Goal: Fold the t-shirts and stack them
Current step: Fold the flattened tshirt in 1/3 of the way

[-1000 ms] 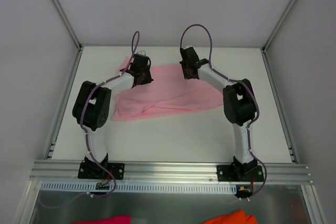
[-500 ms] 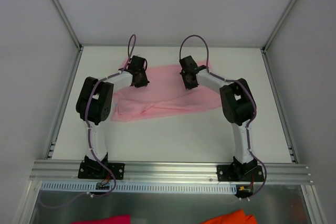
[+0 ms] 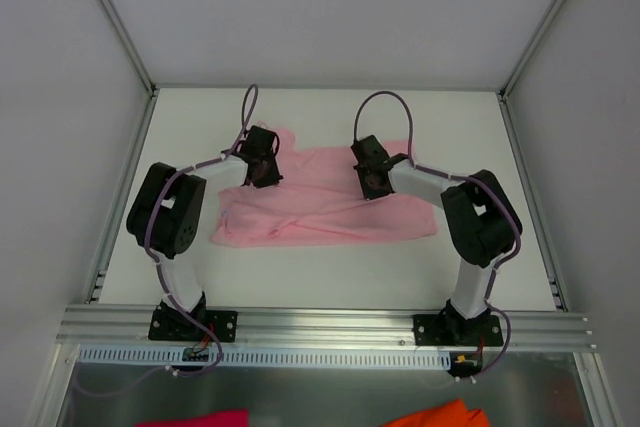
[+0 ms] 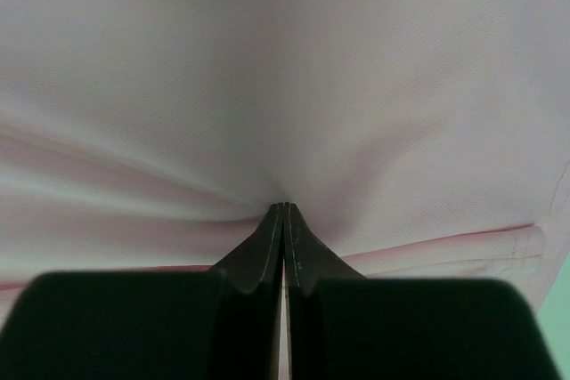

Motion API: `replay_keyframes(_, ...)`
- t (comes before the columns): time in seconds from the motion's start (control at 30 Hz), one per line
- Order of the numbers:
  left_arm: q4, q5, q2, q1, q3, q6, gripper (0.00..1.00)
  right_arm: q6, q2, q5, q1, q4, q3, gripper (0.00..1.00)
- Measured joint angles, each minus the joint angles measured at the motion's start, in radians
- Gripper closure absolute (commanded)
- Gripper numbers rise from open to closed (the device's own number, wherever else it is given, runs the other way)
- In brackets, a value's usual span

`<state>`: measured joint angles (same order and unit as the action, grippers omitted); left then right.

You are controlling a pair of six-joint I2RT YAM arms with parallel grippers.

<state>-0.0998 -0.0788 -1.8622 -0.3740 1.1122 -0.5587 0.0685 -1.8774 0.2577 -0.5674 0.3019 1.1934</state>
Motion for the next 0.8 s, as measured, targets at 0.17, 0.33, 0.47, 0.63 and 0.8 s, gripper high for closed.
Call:
replay_keyframes(0.17, 0.003, -0.035, 0.091, -0.067, -0.112, -0.016, 1.0, -0.023, 0.069, 0.043, -0.05, 0.017, -0.09, 0.99)
replay_keyframes(0.33, -0.015, -0.076, 0.179, -0.142, -0.204, -0.037, 1.0, -0.055, 0.115, 0.074, -0.077, 0.045, -0.144, 0.99)
replay_keyframes(0.47, -0.025, -0.106, 0.227, -0.173, -0.231, -0.045, 1.0, -0.079, 0.144, 0.099, -0.083, 0.056, -0.177, 0.99)
replay_keyframes(0.63, -0.065, -0.163, 0.209, -0.172, -0.183, -0.045, 1.0, -0.08, 0.16, 0.179, -0.084, 0.067, -0.175, 0.99)
replay_keyframes(0.8, -0.071, -0.192, 0.116, -0.168, -0.055, -0.039, 1.0, -0.064, 0.16, 0.25, -0.079, 0.103, -0.095, 0.99)
